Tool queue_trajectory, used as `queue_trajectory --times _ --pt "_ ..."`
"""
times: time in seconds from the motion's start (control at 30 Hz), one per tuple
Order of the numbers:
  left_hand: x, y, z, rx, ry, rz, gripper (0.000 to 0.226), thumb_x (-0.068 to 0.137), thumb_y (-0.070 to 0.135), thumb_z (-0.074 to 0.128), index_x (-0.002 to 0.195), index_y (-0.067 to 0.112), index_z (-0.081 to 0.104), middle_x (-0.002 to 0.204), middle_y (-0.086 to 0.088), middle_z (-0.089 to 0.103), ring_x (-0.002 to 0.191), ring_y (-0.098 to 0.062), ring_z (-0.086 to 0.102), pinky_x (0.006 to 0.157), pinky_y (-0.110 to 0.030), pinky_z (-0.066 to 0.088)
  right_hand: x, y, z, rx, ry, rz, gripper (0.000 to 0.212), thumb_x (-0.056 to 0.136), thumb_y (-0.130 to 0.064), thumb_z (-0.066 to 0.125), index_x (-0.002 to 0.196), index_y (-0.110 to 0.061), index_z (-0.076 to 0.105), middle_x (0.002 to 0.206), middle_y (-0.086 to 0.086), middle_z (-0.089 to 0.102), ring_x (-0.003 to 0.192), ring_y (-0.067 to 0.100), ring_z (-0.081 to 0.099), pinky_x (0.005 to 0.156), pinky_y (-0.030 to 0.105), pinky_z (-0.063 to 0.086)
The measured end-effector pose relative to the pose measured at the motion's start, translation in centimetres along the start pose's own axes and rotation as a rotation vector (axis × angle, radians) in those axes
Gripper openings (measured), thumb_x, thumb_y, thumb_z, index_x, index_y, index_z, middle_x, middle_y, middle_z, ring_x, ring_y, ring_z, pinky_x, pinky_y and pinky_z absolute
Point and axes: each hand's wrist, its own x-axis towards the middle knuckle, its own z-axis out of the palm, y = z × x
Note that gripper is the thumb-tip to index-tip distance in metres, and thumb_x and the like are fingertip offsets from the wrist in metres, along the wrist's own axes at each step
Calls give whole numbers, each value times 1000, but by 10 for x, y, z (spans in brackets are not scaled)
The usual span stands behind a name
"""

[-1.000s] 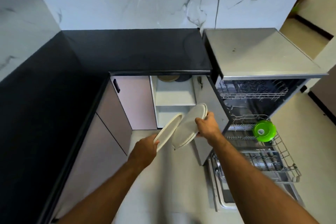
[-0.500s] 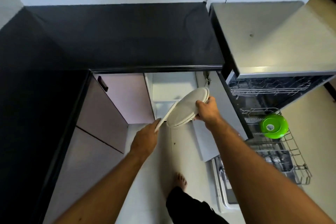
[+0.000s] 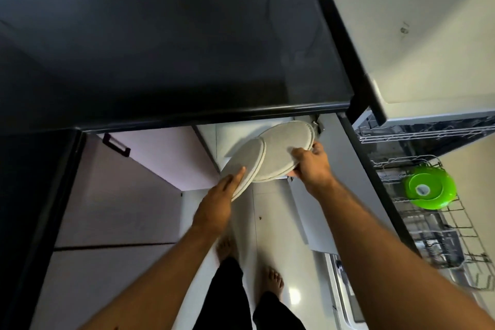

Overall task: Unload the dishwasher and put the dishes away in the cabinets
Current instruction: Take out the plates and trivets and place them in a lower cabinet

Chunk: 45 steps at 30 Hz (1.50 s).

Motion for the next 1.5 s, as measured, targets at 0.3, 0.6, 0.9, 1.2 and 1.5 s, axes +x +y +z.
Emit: queue_trajectory --times 0.3,0.6,0.9,1.2,1.5 --pt "93 -46 52 68 59 95 88 91 -6 35 154 46 2 160 -5 25 145 -27 30 102 -50 48 98 48 5 119 35 18 50 92 4 57 134 -22 44 122 14 57 108 36 62 85 54 57" --pt "184 -105 100 227 78 190 58 102 19 36 146 55 27 160 7 24 149 -18 17 119 -43 25 196 94 15 345 89 -10 57 90 14 46 138 -17 43 124 15 59 106 36 62 67 47 60" --pt "233 -133 138 461 170 229 93 71 -6 22 156 33 19 152 -19 33 135 -44 36 108 -51 37 249 129 12 425 118 32 57 90 14 42 134 -22 45 117 8 60 102 32 62 69 52 60" --pt "271 -147 131 422 86 217 90 79 16 64 153 41 21 153 -12 27 140 -37 28 112 -46 35 282 135 25 420 115 22 52 93 14 43 130 -22 50 112 7 60 100 30 62 79 59 57" --pt "294 -149 137 416 47 99 83 81 54 46 150 52 1 162 4 5 149 -25 6 105 -69 27 312 138 34 403 215 24 48 91 12 28 113 -25 50 88 5 55 72 13 53 61 28 54"
